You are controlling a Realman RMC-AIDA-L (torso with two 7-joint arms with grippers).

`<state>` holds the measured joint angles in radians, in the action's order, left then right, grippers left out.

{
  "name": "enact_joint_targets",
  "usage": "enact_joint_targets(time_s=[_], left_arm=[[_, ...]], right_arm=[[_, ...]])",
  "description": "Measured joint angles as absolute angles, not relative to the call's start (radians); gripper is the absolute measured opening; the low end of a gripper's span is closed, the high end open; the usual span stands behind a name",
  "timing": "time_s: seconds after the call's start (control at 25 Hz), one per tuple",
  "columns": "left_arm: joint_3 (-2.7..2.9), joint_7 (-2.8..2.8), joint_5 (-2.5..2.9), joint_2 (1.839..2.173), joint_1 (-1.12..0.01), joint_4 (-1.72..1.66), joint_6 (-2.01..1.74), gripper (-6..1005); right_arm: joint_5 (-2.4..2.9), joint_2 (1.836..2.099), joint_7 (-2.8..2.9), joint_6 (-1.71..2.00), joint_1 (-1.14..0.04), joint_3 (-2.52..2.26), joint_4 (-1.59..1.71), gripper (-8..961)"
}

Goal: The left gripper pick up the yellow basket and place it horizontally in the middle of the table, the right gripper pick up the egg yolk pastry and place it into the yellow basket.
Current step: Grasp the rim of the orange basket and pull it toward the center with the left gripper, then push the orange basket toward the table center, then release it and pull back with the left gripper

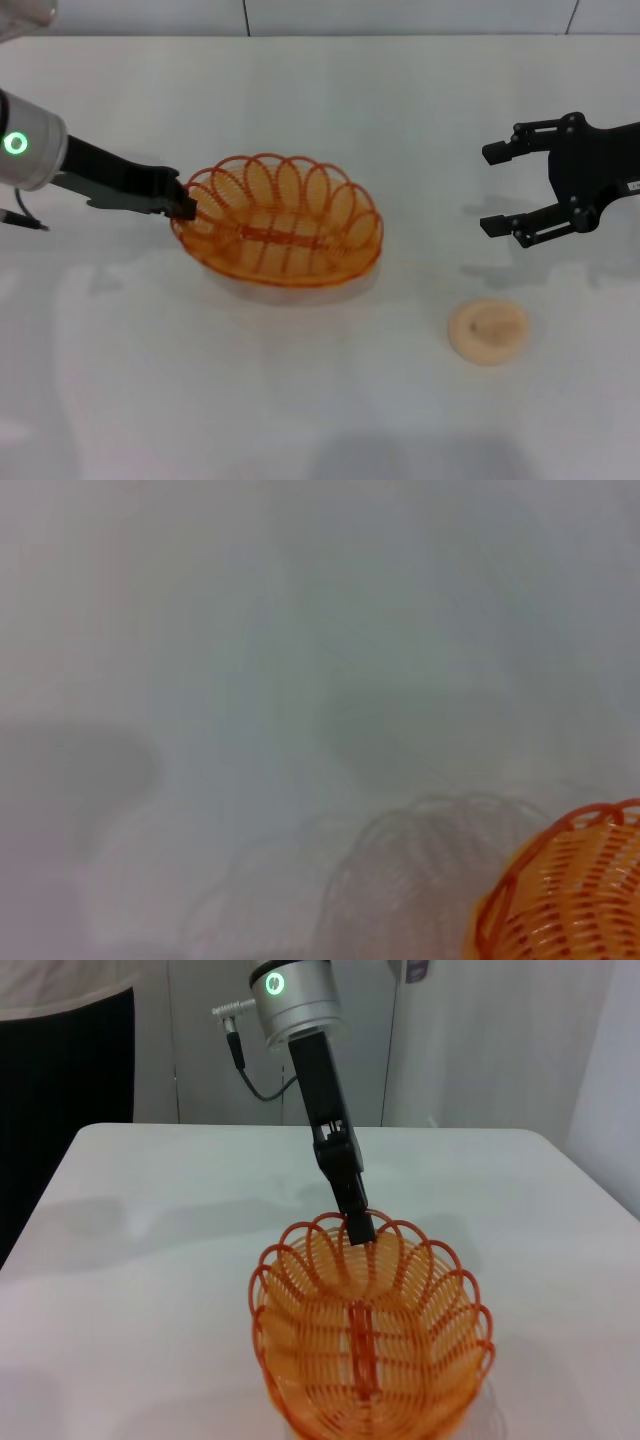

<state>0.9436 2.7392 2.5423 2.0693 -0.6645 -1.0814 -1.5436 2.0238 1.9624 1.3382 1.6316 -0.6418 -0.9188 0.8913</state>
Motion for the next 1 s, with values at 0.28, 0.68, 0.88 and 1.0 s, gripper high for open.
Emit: enact_joint_targets(time_s=[0.28,0.68,0.88,1.0], left_arm=[[0.952,2.854,2.502,2.078,-0.719,-0.962,-1.506,73],[1.001,2.906,2.502,2.077,-0.817,-0.814,-1.383,86],[1.027,2.924,2.514,2.076,-0.873,-0.749,-1.343,93],[1.029,2.924,2.514,2.079,-0.892,-0.719,-1.335,97]], right_arm=[[2.024,1.959,1.313,1.628,-0.630,-0.919,0.894,774],[2.023,1.954,1.293,1.625,-0.615,-0.919,0.906,769],[2.023,1.953,1.290,1.624,-0.618,-0.919,0.907,766],[2.023,1.951,1.289,1.621,-0.618,-0.919,0.908,764]])
